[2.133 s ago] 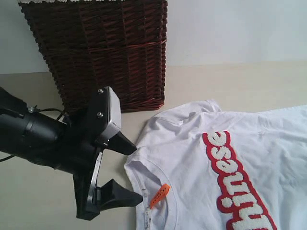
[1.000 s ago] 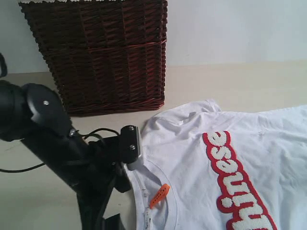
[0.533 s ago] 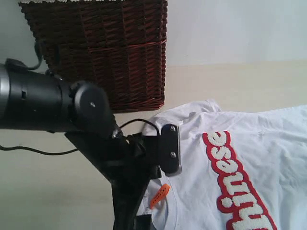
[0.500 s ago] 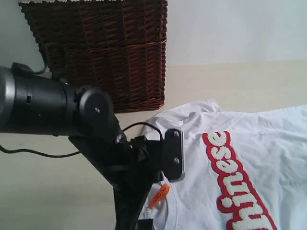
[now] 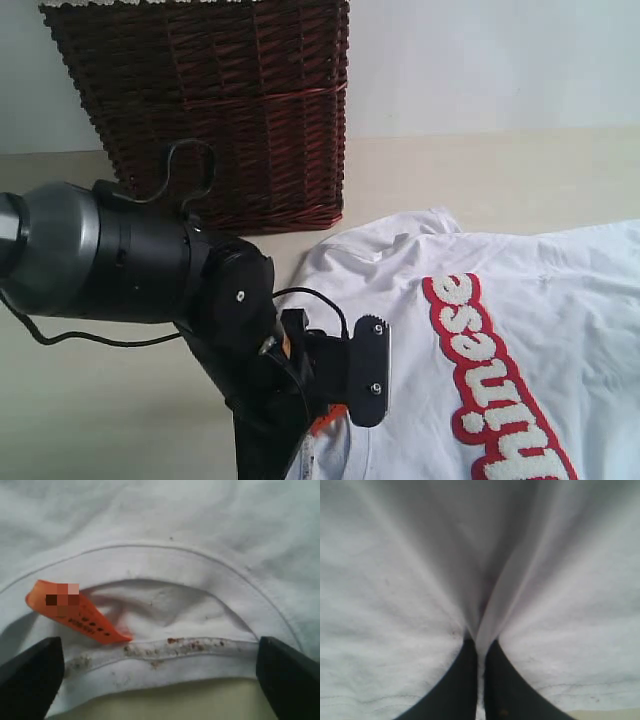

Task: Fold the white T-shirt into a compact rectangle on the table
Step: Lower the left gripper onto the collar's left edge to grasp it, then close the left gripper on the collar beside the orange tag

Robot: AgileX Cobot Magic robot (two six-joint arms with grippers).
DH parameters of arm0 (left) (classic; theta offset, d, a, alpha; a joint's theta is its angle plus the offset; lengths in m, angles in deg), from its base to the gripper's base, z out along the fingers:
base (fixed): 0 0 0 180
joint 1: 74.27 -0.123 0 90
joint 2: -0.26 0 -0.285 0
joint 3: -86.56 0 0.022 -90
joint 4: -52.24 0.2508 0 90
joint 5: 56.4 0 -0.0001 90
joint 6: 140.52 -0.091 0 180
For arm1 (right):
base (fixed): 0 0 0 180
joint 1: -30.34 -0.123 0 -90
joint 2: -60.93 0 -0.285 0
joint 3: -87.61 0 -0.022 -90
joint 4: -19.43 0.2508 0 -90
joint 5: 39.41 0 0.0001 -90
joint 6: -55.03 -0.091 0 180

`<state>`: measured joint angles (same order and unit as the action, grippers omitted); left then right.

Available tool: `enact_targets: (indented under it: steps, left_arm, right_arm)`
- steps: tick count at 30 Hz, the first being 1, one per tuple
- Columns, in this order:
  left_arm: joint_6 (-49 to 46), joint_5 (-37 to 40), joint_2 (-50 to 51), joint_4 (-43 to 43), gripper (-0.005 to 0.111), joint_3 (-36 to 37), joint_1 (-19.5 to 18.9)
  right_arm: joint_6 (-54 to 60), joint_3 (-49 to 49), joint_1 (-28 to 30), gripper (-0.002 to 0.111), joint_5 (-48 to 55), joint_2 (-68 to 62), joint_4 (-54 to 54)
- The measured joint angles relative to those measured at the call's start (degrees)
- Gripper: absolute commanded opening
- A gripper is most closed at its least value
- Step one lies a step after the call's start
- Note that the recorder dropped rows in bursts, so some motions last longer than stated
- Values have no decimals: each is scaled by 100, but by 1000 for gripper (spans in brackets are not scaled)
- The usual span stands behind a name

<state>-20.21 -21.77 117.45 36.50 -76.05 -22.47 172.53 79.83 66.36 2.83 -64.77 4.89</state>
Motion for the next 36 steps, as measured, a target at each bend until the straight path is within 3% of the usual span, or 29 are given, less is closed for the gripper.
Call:
enact_targets:
  steps: [6,15,30,33,36]
  left_arm:
    - [253,293,23,-14,105,-184,-48]
    - [288,1034,145,-393,105,-1022,-312]
    - [95,1369,776,-405,105,-1096,-320]
    - [21,1369,776,-405,96,-1096,-320]
    - [5,1349,787,-405,77,-1096,-320]
  right_arm:
    - [0,0,0,0,0,0,0]
    - [0,0,0,0,0,0,0]
    - [0,0,0,0,0,0,0]
    - [0,0,0,0,0,0,0]
    - [0,0,0,0,0,0,0]
